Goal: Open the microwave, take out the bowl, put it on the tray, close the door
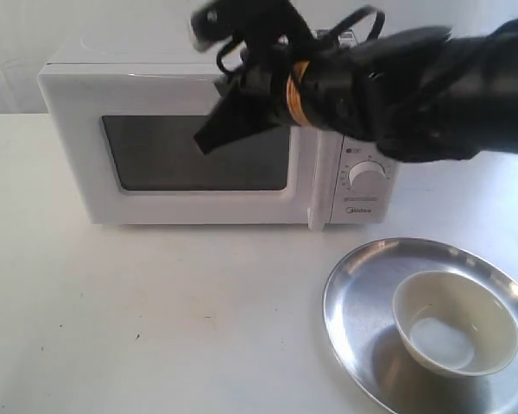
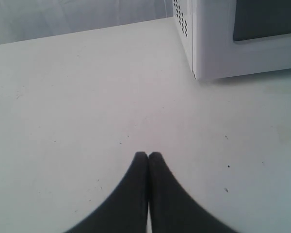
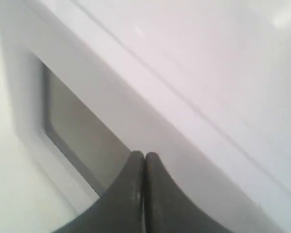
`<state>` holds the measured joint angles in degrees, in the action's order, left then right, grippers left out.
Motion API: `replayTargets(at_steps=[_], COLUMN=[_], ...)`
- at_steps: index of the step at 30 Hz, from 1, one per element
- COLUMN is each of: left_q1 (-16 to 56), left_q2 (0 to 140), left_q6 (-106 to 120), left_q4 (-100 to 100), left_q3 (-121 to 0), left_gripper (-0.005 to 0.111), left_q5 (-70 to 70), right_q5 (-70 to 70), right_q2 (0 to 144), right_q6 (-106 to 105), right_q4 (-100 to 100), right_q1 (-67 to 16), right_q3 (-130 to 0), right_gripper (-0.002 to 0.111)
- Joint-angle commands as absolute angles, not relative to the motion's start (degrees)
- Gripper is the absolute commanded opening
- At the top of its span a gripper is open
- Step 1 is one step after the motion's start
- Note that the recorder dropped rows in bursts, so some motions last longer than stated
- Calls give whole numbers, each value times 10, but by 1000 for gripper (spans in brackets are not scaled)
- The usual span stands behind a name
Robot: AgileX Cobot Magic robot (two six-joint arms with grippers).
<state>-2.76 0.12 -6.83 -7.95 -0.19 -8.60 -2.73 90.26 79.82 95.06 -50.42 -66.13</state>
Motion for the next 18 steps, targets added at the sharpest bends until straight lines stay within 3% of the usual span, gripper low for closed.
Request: replayTargets(at_steps=[1,3,8,18], left_q1=[-27,-27,-27,-27], left_q2=[0,0,0,0], left_q6=[-72,-72,-72,-72], left_q4=[-77,-77,-77,-77], left_q3=[0,0,0,0], left_gripper=[0,0,0,0], left_q5=[-85,-85,-85,-85], right_q5=[201,294,370,431], right_q2=[757,678,531,450], right_q6=[799,830,968,992], right_q4=[960,960,999,999], right_q1=[-516,-516,-516,-516], right_q3=[-667,-667,-665,-665], right_gripper=[0,0,0,0])
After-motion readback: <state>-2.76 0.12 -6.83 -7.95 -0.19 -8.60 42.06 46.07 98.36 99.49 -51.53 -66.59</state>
